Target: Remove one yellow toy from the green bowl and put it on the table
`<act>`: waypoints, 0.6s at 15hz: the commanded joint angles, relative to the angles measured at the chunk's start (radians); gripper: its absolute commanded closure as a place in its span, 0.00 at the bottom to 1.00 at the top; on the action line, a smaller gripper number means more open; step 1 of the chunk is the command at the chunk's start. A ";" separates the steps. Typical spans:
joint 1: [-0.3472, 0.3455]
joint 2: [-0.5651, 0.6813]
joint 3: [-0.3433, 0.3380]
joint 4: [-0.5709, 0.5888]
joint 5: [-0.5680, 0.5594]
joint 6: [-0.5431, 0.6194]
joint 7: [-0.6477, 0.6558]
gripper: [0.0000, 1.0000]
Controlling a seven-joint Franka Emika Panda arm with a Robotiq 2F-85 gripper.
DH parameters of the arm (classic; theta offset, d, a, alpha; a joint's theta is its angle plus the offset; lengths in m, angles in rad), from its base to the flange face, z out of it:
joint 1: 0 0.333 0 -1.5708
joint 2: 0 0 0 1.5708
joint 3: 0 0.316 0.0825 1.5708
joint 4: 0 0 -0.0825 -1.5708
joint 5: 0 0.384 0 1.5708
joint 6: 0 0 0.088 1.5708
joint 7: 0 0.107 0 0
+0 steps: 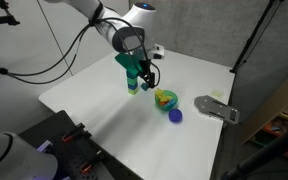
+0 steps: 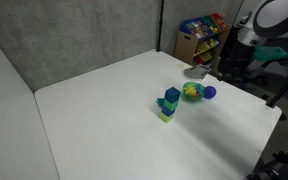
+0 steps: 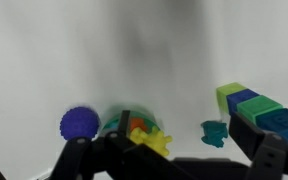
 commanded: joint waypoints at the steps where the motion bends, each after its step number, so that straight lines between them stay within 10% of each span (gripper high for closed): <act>1: -0.023 0.169 0.012 0.136 -0.022 0.028 0.004 0.00; 9: -0.033 0.479 0.011 0.419 -0.057 0.057 0.058 0.00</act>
